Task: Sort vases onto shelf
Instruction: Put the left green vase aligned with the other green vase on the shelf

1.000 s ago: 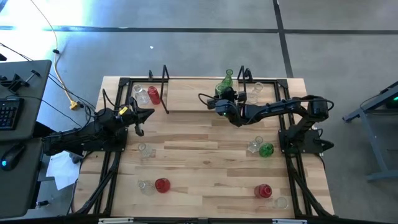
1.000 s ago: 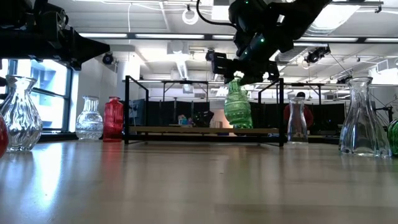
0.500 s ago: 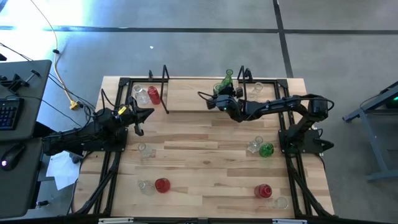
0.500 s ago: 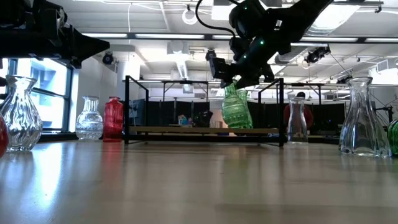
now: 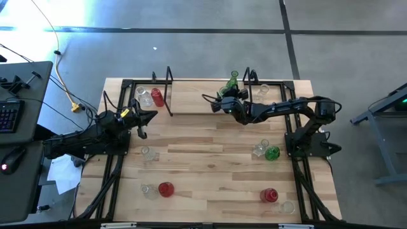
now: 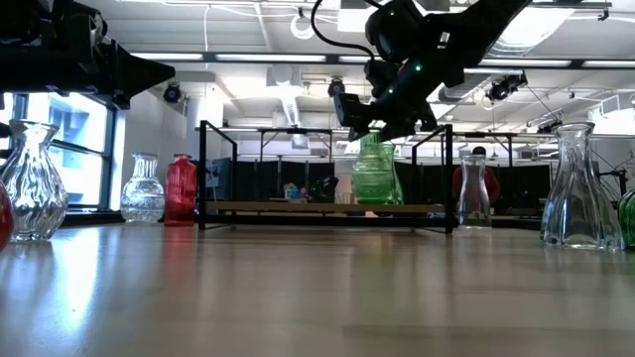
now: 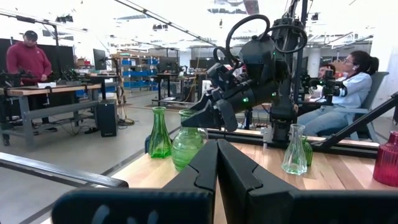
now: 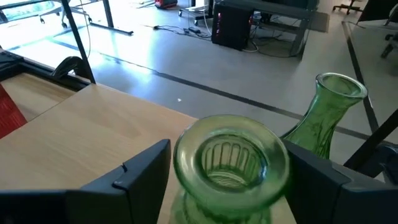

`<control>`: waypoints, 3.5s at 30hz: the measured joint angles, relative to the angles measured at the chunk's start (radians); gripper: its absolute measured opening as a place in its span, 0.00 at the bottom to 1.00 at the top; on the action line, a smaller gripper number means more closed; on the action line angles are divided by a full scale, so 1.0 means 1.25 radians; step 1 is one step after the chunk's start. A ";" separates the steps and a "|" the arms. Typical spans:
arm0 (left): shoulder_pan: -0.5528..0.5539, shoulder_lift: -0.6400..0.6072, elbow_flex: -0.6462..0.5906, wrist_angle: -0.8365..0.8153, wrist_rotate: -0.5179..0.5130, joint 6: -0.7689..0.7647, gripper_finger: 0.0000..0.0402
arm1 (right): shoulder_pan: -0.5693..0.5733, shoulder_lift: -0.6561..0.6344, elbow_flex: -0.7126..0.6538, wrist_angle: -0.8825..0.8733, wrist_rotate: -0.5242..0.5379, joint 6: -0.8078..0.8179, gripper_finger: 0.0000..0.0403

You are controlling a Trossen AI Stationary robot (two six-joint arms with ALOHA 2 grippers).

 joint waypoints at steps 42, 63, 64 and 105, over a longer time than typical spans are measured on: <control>0.000 0.000 0.000 -0.005 0.000 0.015 0.01 | 0.062 0.089 0.178 -0.383 -0.101 -0.032 0.07; 0.000 0.000 0.000 -0.008 0.000 0.015 0.01 | 0.011 0.096 0.178 -0.463 -0.054 0.072 0.07; 0.000 0.000 0.000 -0.009 0.000 0.015 0.01 | 0.010 0.096 0.178 -0.464 -0.051 0.073 0.07; 0.000 0.000 0.000 -0.005 0.000 0.014 0.01 | -0.009 0.096 0.188 -0.439 -0.129 0.008 0.07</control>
